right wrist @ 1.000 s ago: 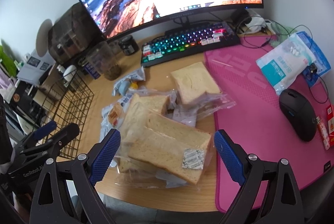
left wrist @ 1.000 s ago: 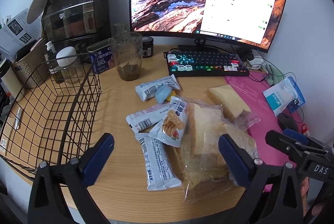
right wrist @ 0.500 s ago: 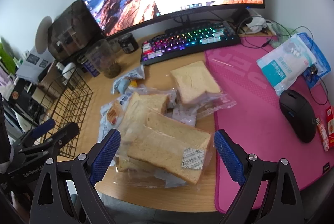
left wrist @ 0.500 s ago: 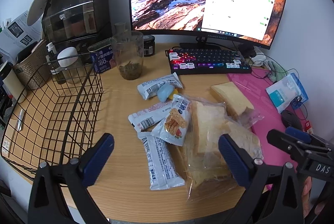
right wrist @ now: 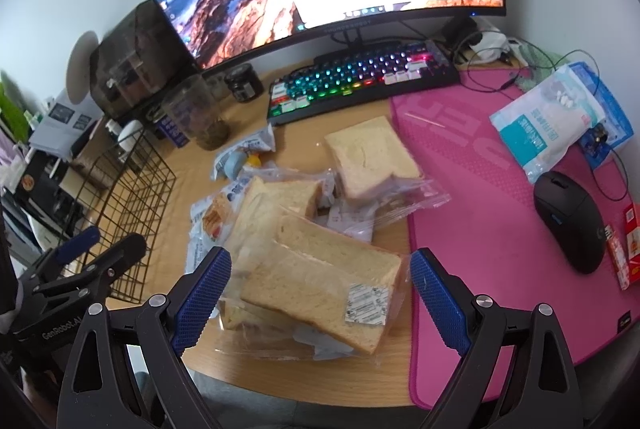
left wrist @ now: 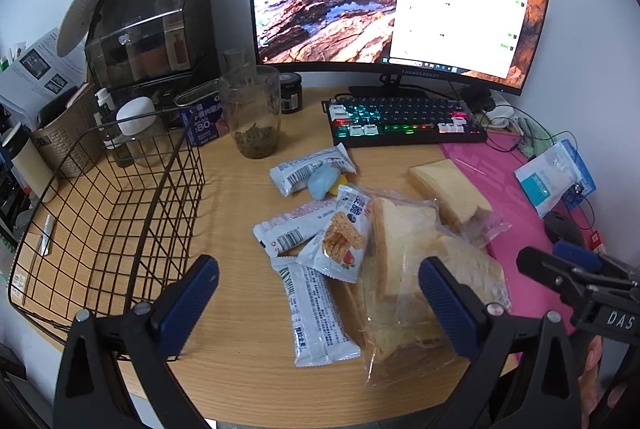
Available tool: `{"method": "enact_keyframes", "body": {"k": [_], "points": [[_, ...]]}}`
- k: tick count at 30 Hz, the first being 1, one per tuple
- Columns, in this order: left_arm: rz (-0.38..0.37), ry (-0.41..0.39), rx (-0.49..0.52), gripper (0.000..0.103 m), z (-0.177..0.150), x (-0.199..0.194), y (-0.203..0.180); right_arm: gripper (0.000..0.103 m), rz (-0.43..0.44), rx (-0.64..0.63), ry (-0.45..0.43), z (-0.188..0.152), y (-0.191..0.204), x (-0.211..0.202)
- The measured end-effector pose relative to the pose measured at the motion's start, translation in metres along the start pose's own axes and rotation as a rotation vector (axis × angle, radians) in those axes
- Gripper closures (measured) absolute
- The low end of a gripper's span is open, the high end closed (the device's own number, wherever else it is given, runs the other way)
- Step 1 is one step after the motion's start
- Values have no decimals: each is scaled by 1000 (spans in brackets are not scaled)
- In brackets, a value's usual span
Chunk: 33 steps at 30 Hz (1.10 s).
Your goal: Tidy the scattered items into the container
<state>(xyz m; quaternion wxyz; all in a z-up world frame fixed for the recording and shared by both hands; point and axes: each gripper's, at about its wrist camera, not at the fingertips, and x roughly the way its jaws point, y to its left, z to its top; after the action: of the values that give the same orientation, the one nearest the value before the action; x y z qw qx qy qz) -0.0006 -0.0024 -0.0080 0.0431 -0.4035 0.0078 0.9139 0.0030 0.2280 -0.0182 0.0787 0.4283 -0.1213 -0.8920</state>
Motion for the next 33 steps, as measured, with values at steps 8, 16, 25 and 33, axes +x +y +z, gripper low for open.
{"method": "enact_keyframes", "body": {"k": [8, 16, 25, 33], "points": [[-38, 30, -16, 3, -3, 9, 5, 10, 180, -446, -24, 3, 12, 9], [-20, 70, 39, 3, -6, 25, -4, 10, 195, -729, 109, -5, 15, 46], [-16, 140, 67, 3, -5, 55, -8, 10, 320, -830, 250, -8, 10, 81], [-3, 201, 92, 3, 0, 84, -4, 10, 368, -834, 303, -8, 6, 96]]}}
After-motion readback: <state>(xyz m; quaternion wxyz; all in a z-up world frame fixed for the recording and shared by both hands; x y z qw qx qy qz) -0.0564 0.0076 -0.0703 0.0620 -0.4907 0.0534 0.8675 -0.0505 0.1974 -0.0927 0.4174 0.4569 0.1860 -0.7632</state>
